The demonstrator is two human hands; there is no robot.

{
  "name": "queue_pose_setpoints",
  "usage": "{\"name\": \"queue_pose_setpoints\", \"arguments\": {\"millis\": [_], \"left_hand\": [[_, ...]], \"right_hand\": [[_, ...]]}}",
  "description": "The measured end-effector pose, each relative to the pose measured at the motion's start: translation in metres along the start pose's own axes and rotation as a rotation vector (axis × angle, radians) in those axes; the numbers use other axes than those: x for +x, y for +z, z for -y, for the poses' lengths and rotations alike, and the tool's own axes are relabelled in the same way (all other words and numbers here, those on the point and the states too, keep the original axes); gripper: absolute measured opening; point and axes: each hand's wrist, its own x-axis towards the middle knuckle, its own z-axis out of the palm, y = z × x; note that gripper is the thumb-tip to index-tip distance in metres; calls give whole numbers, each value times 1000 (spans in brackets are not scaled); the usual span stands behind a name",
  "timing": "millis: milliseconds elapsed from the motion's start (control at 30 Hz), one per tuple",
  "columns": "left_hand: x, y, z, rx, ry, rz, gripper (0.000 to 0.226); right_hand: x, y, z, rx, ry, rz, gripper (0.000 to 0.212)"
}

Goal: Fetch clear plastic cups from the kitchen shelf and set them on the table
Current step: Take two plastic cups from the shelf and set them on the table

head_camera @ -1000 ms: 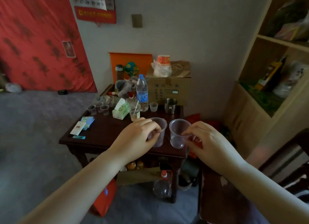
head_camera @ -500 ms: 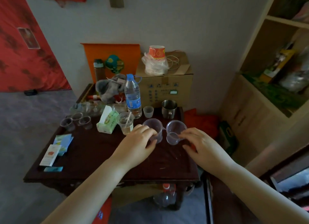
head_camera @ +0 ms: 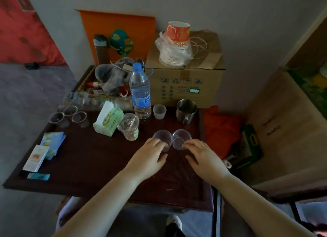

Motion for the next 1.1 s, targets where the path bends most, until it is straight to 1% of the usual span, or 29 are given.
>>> {"name": "queue_pose_setpoints", "arguments": {"millis": [100, 367, 633, 1100], "left_hand": [[13, 18, 11, -14, -66, 4, 28], [42, 62, 36, -26, -209, 39, 23], [59, 92, 53, -22, -321, 90, 28], [69, 113, 64, -26, -410, 103, 28]], "right_hand": [[21, 14, -20, 34, -3, 48, 40], [60, 50, -64, 92, 10, 133, 39], [79, 70, -89, 122, 17, 168, 40], [84, 82, -112, 159, 43, 191, 39]]}}
